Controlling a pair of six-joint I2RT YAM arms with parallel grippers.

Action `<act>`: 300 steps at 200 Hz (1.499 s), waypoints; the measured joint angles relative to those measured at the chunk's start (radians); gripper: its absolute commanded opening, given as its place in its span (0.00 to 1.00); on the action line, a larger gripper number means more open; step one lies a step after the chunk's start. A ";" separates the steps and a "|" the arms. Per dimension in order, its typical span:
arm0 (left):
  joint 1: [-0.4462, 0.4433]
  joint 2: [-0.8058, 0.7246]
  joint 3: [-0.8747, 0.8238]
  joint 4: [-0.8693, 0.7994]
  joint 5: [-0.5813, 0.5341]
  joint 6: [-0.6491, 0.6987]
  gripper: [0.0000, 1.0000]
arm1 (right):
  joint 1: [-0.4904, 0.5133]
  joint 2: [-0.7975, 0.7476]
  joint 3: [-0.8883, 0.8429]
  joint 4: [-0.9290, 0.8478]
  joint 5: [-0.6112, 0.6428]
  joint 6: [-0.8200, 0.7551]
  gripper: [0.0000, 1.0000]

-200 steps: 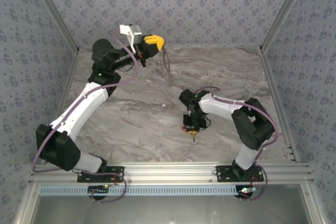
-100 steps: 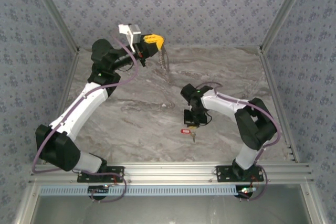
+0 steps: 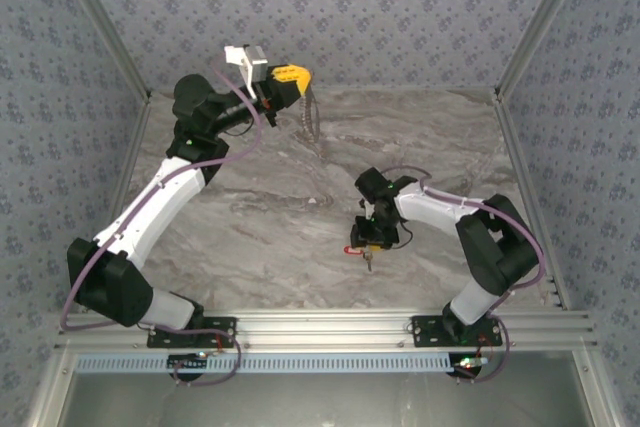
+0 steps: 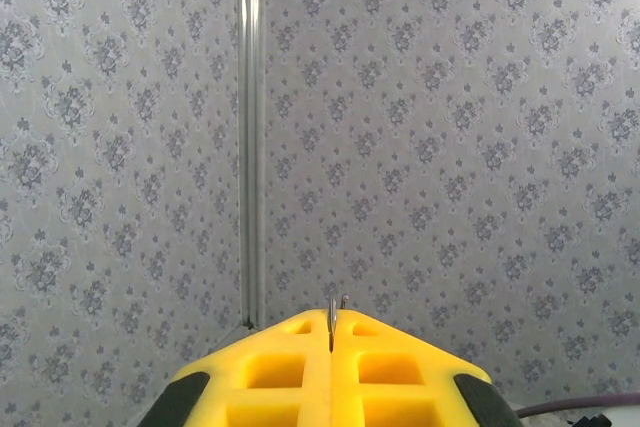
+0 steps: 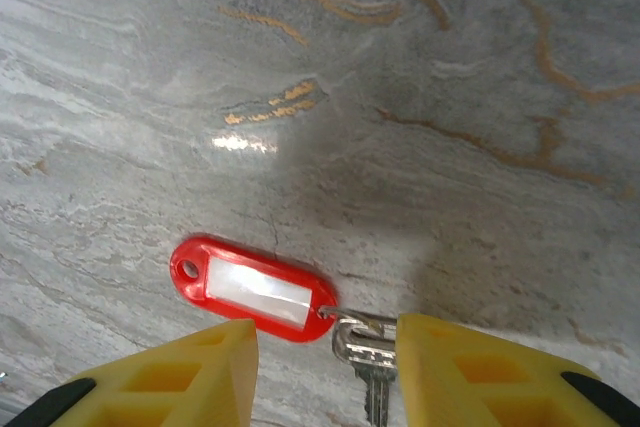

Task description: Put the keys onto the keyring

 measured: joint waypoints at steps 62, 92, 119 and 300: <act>0.000 0.000 0.000 0.000 0.000 0.000 0.00 | 0.000 0.000 -0.031 0.052 -0.010 -0.048 0.31; 0.000 0.000 0.000 0.000 0.000 0.000 0.00 | 0.000 0.000 -0.032 0.063 -0.010 -0.059 0.17; 0.000 0.000 0.000 0.000 0.000 0.000 0.00 | 0.000 0.000 -0.032 0.070 -0.011 -0.058 0.11; 0.010 0.000 0.001 0.000 0.000 -0.008 0.00 | 0.072 -0.038 -0.021 0.024 0.072 -0.111 0.58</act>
